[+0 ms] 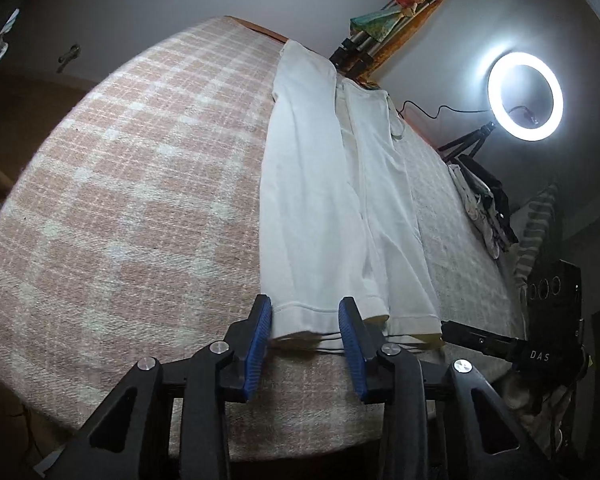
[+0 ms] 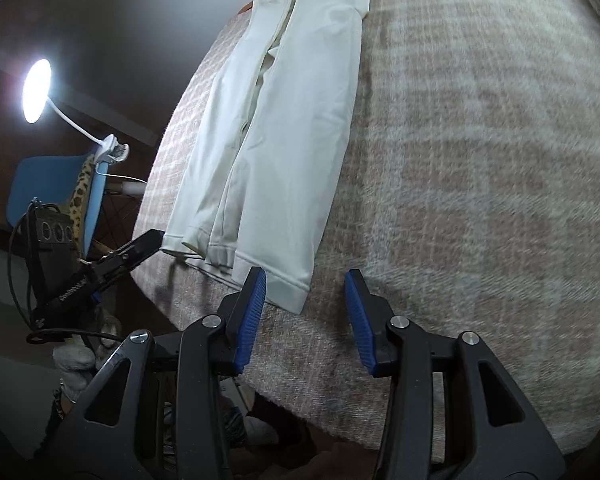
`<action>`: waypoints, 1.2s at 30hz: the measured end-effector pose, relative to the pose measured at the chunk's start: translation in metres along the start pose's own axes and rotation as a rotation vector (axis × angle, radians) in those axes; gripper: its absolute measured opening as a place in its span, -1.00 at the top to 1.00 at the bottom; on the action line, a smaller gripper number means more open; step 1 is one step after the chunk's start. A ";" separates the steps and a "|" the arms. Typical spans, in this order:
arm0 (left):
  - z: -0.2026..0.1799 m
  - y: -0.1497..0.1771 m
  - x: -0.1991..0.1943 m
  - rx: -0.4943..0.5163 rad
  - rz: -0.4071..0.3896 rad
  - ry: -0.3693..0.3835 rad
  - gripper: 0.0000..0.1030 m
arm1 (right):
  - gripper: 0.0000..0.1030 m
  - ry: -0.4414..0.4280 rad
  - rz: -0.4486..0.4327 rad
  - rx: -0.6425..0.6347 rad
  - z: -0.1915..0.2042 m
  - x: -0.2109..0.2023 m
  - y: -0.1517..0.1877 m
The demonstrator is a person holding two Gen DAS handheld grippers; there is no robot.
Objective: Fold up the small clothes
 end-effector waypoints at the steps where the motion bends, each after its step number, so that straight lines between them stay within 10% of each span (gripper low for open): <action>1: -0.002 0.000 0.003 0.015 0.002 -0.009 0.55 | 0.16 -0.024 0.008 0.000 0.001 0.000 0.001; 5: 0.003 -0.003 0.009 0.004 0.001 -0.025 0.94 | 0.17 -0.025 -0.004 -0.005 0.002 0.001 0.001; 8: 0.008 -0.003 0.005 -0.033 -0.010 -0.003 0.95 | 0.85 -0.046 0.017 -0.016 0.006 0.008 0.002; 22: 0.016 0.002 -0.007 -0.025 -0.033 -0.035 0.96 | 0.88 -0.044 0.009 -0.032 0.010 0.010 0.007; 36: -0.010 -0.040 -0.022 -0.066 -0.100 0.074 0.96 | 0.88 -0.220 -0.074 0.070 0.005 -0.013 -0.025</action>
Point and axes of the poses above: each gripper's, at about its wrist camera, not at the fingertips, and x roughly the way its jaws point, z to its left, y to its underside, the point moved 4 cm from there along x, roughly the way its jaws point, and after that the axes turned 1 degree about z, right-handed, at the moved point
